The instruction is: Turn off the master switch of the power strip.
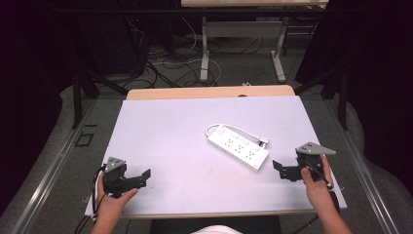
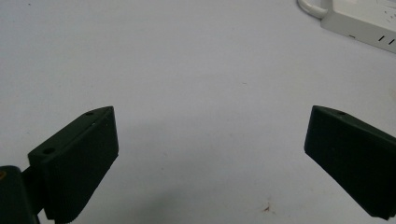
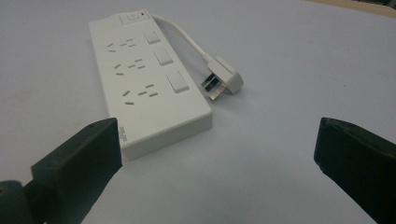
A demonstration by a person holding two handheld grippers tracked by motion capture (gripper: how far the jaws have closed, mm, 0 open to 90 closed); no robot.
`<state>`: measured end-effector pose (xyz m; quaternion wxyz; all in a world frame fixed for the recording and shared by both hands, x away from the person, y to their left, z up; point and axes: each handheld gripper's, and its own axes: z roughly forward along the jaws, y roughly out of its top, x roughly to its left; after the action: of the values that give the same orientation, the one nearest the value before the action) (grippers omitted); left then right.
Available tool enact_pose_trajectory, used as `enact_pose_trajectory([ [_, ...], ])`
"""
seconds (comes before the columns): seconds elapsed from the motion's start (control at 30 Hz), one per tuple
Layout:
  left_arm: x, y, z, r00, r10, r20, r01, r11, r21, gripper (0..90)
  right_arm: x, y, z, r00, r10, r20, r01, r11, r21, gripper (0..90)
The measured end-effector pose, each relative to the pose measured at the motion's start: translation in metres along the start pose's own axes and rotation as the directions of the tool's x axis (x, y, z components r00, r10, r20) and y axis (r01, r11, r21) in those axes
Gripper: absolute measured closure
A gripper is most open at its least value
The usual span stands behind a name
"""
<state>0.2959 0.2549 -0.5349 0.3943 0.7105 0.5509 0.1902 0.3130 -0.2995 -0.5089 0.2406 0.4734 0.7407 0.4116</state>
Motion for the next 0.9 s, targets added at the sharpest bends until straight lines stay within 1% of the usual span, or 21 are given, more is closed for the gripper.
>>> enact_pose_trajectory([
  [0.03,0.000,0.000,0.000,1.0000,0.000,0.000,0.000,1.0000,0.000,2.9,-0.001,-0.003,0.000,0.9999,-0.007,0.011,0.007,1.000,-0.001,0.6],
  [0.13,0.000,0.000,0.000,1.0000,0.000,0.000,0.000,1.0000,0.000,2.9,-0.004,-0.011,-0.001,0.9998,0.009,0.017,-0.009,1.000,-0.003,0.6],
  [0.17,0.000,0.000,0.000,1.0000,0.000,0.000,0.000,1.0000,0.001,2.9,-0.006,-0.014,-0.001,0.9998,0.007,0.019,-0.006,1.000,-0.007,0.6],
  [0.23,0.000,0.000,0.001,1.0000,0.000,-0.001,0.000,1.0000,-0.002,2.9,-0.008,-0.018,-0.002,0.9995,0.026,0.017,-0.026,1.000,-0.009,0.6],
  [0.27,0.000,0.000,0.000,1.0000,0.003,0.002,-0.003,1.0000,0.006,2.9,-0.010,-0.020,-0.003,0.9995,0.022,0.024,-0.022,1.000,-0.007,0.6],
  [0.3,0.000,0.000,0.000,1.0000,0.002,0.001,-0.002,1.0000,0.005,2.9,-0.010,-0.022,-0.002,0.9992,0.029,0.029,-0.029,1.000,-0.011,0.7],
  [0.37,0.000,0.000,0.000,1.0000,0.001,0.000,-0.001,1.0000,0.007,2.9,-0.013,-0.025,-0.002,0.9990,0.026,0.035,-0.026,1.000,-0.015,0.7],
  [0.4,0.000,0.000,0.000,1.0000,0.001,0.000,-0.001,1.0000,0.007,2.9,-0.014,-0.027,-0.003,0.9986,0.027,0.045,-0.027,1.000,-0.009,0.8],
  [0.47,0.000,0.000,0.000,1.0000,0.001,0.000,-0.001,1.0000,0.008,2.9,-0.016,-0.030,-0.003,0.9978,0.034,0.057,-0.032,0.999,-0.032,0.8],
  [0.53,0.000,0.000,0.001,1.0000,0.001,0.000,-0.001,1.0000,0.008,2.9,-0.019,-0.032,-0.004,0.9974,0.035,0.063,-0.034,0.999,-0.029,0.8],
  [0.57,0.000,0.000,0.001,1.0000,0.001,0.000,-0.001,1.0000,0.008,2.9,-0.020,-0.033,-0.004,0.9973,0.044,0.058,-0.043,0.999,-0.023,0.8],
  [0.6,0.000,0.000,0.001,1.0000,0.002,0.000,-0.002,1.0000,0.008,2.9,-0.020,-0.034,-0.003,0.9966,0.048,0.068,-0.046,0.998,-0.030,0.8],
  [0.63,0.000,0.000,0.001,1.0000,0.001,0.000,-0.001,1.0000,0.008,2.9,-0.023,-0.035,-0.004,0.9972,0.042,0.062,-0.041,0.999,-0.021,0.8],
  [0.73,0.000,0.000,0.001,1.0000,0.001,0.000,-0.001,1.0000,0.008,2.9,-0.025,-0.040,-0.004,0.9958,0.068,0.060,-0.068,0.998,-0.007,0.8],
  [0.9,0.000,0.000,0.001,1.0000,0.000,0.000,0.000,1.0000,0.008,2.9,-0.028,-0.045,-0.005,0.9950,0.071,0.069,-0.071,0.997,-0.003,0.8],
])
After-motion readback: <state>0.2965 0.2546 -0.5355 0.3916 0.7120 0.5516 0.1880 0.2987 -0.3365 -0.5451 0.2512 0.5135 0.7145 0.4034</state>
